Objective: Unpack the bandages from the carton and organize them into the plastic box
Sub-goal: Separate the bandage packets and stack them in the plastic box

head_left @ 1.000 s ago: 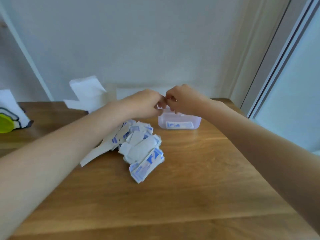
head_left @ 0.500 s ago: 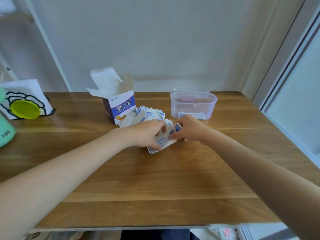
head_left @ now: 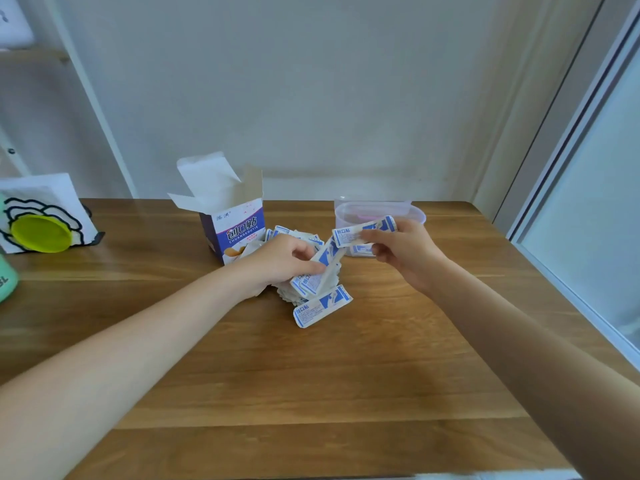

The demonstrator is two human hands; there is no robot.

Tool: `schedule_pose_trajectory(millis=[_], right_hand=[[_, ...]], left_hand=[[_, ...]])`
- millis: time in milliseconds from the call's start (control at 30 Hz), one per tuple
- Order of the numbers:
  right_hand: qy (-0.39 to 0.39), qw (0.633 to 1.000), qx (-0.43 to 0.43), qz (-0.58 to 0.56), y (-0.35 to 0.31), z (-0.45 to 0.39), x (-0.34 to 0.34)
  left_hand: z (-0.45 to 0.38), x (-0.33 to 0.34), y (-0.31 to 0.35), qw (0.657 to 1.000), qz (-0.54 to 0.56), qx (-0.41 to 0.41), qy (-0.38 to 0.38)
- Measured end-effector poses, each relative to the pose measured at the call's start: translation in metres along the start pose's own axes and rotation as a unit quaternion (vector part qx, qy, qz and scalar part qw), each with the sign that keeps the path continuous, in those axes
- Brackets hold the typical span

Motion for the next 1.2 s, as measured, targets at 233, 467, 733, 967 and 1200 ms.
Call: schedule_pose_trajectory(millis=[233,467,733,967,1200], right_hand=[[-0.104,0.994,0.014,-0.019,-0.006,0.001,0.03],[-0.073,0.997,0.03,-0.024,0.003,0.0,0.046],[-0.032,0.999,-0.02,-0.038,-0.021,0.002,0.017],[-0.044,0.998,0.013,0.053,-0.009,0.006,0.029],[-0.029,0.704,-0.086,0.704,-0.019,0.027,0.046]], left_hand=[[0.003,-0.013,-0.001,0.994,0.073,-0.008,0.077],[0.005,-0.002,0.013,0.995,0.077,0.016,0.062],[0.008,-0.017,0.008,0.989,0.097,0.01,0.11],[0.008,0.019,0.044,0.987,-0.151,0.056,0.025],[0.002,0.069,0.029,0.894,-0.441,0.041,-0.076]])
Point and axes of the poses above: each hand's wrist, its own z-axis away from the middle knuckle, its own x-axis out of the palm, y = z × x, the point moved 10 cm from there along -z, towards the middle knuckle, and after that the axes turned 13 degrees about -y, right-handed, at the moved point
